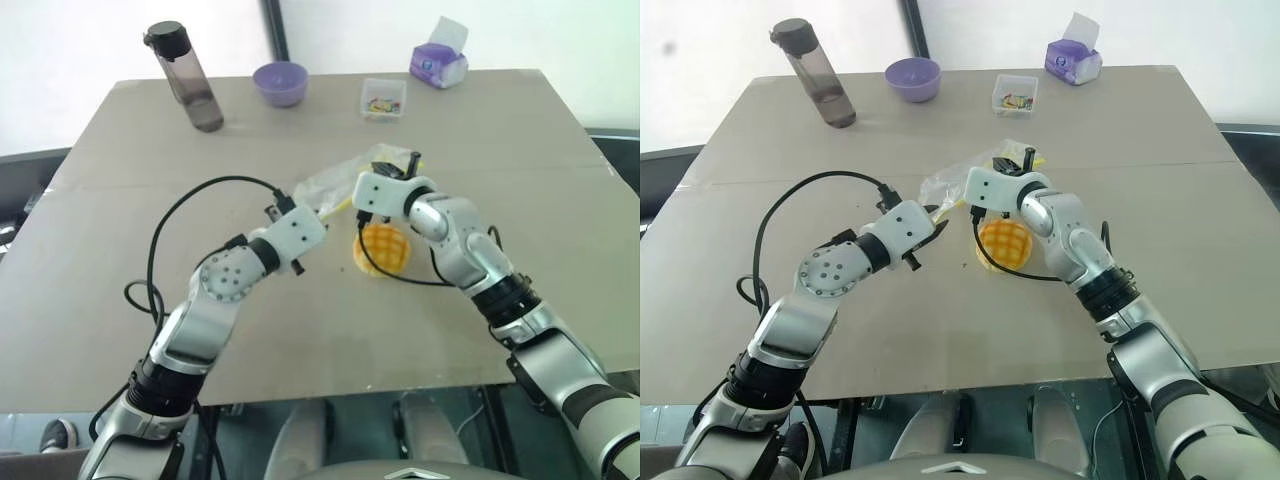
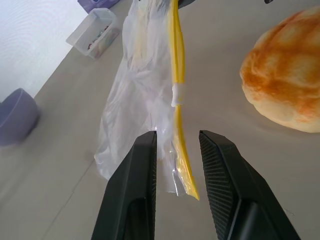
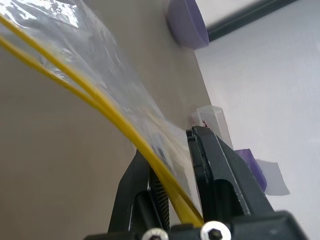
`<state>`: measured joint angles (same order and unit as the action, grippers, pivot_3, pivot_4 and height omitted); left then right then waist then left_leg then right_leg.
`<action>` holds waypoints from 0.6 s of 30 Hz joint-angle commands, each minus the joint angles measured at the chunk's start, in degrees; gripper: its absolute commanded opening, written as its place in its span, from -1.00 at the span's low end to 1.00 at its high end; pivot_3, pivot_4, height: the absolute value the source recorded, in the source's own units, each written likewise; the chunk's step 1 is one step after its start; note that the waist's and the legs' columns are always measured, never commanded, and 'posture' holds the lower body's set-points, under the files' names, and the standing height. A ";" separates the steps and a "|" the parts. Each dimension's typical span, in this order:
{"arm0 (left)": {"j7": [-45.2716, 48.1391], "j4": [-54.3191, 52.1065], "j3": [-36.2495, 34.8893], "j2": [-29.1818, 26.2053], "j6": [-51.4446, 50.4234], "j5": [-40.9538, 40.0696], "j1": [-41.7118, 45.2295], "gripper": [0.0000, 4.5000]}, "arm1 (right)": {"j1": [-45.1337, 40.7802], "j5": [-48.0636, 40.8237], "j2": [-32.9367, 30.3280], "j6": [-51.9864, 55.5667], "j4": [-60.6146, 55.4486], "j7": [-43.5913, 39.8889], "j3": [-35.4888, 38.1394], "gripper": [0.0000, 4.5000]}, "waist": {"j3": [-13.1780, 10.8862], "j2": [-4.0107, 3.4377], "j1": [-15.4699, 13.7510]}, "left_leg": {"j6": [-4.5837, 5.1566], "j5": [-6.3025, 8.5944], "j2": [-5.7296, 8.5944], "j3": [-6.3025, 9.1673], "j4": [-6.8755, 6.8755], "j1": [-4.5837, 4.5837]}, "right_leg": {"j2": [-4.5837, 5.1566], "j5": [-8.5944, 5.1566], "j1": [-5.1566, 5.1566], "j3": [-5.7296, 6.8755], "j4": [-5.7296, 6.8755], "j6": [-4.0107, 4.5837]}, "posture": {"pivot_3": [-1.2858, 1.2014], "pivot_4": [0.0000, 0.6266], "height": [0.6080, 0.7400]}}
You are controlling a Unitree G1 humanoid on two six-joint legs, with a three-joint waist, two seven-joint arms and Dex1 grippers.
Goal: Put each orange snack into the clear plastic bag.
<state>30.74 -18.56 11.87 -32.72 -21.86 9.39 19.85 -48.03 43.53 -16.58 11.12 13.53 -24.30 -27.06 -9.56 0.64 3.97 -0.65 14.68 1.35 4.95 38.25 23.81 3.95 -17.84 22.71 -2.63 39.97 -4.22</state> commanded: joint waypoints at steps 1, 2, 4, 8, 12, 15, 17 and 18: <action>-1.12 0.17 -0.58 0.28 2.31 1.27 0.04 -0.37 | -1.43 -0.01 0.34 0.12 -2.91 0.05 0.74 -0.61 | 0.00 0.00 -0.02 | 0.00 0.00 0.00 0.00 0.00 0.00 | 0.00 0.00 0.00 0.00 0.00 0.00 | 0.03 -0.52 1.00; -1.28 0.43 -0.79 0.44 2.49 1.40 0.09 -0.37 | -1.40 0.03 0.34 0.12 -2.94 0.03 0.74 -0.61 | 0.00 0.00 -0.04 | 0.00 0.00 0.00 0.00 0.00 0.00 | 0.00 0.00 0.00 0.00 0.00 0.00 | 0.03 -0.52 1.00; -1.43 1.18 -1.05 0.58 2.79 1.60 0.24 -0.37 | -1.21 0.08 0.34 0.22 -3.16 -0.09 0.72 -0.61 | 0.00 0.00 -0.05 | 0.00 0.00 0.00 0.00 0.01 0.00 | 0.00 0.00 0.00 0.00 0.00 0.00 | 0.03 -0.52 1.00; -1.48 1.97 -1.22 0.49 3.54 1.78 -0.03 -0.37 | -0.98 0.09 0.23 0.21 -3.45 -0.18 0.75 -0.61 | 0.00 0.00 -0.03 | 0.00 0.00 0.00 0.00 0.01 0.00 | 0.00 0.00 0.00 0.00 0.00 0.00 | 0.03 -0.52 1.00; -1.81 3.54 -1.27 0.63 4.73 2.03 0.33 -0.37 | -1.19 -0.09 0.37 0.13 -3.55 -0.34 0.75 -0.61 | 0.00 0.00 -0.03 | 0.00 0.00 0.00 0.00 0.01 0.00 | 0.00 0.00 0.00 0.00 0.01 0.00 | 0.03 -0.52 1.00; -1.69 3.84 -1.09 0.93 5.12 2.19 0.63 -0.37 | -1.06 -0.38 0.62 0.16 -3.79 -0.45 0.82 -0.61 | 0.00 0.00 -0.04 | 0.00 0.00 0.00 0.00 0.01 0.00 | 0.00 0.00 0.00 0.00 0.01 0.00 | 0.03 -0.52 1.00; -1.51 3.77 -1.18 1.31 4.88 1.94 0.94 -0.59 | -0.73 -1.04 0.86 -0.13 -4.00 -0.37 1.10 -0.61 | 0.00 0.00 -0.03 | 0.00 0.00 0.00 0.00 0.01 0.00 | 0.01 0.00 0.00 0.00 0.01 0.00 | 0.03 -0.52 1.00; -1.45 3.80 -1.15 1.34 4.94 1.97 0.99 -0.67 | -0.63 -1.22 0.95 -0.04 -4.14 -0.50 1.12 -0.61 | 0.00 0.00 -0.03 | 0.00 0.00 0.00 0.00 0.01 0.00 | 0.00 0.00 0.00 0.00 0.01 0.00 | 0.03 -0.52 1.00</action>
<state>29.60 -13.86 11.76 -31.61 -18.08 11.20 20.05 -48.03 42.97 -16.20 11.19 12.28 -24.75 -26.98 -9.55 0.64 3.94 -0.66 14.68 1.36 4.95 38.26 23.81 3.96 -17.84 22.71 -2.62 39.98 -4.22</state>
